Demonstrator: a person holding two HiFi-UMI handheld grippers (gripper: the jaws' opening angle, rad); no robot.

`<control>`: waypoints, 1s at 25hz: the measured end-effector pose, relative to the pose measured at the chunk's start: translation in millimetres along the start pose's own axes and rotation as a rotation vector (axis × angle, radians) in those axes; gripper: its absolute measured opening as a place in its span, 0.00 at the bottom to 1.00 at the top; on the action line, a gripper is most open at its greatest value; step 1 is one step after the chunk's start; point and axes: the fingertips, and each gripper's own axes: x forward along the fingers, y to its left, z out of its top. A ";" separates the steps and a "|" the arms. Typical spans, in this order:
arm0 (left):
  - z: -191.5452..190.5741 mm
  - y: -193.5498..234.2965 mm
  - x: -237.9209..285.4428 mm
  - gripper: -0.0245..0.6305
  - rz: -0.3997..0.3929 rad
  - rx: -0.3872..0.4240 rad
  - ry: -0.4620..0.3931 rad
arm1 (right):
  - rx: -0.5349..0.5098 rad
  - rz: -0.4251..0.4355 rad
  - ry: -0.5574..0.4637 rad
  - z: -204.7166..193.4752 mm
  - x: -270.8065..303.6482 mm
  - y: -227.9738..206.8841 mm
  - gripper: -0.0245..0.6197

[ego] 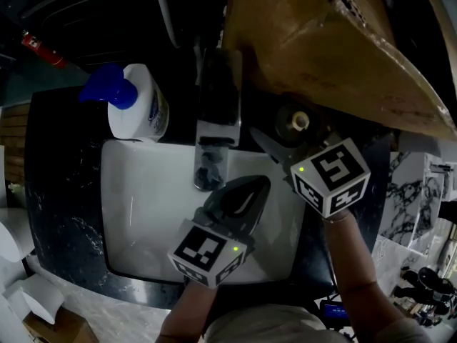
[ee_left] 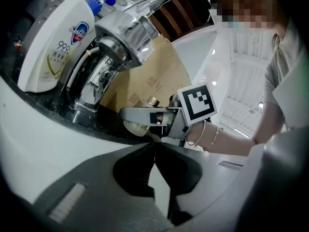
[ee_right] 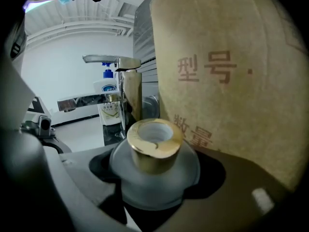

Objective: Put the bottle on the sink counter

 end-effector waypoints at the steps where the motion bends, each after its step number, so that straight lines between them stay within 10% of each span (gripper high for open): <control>1: -0.6 -0.4 0.4 0.05 -0.002 -0.003 0.000 | -0.008 -0.004 0.006 0.1 1.2 0.1 0.57; 25: -2.0 -12.5 -10.5 0.05 0.014 0.035 0.026 | 0.060 -0.104 -0.029 -1.5 -29.2 -4.1 0.60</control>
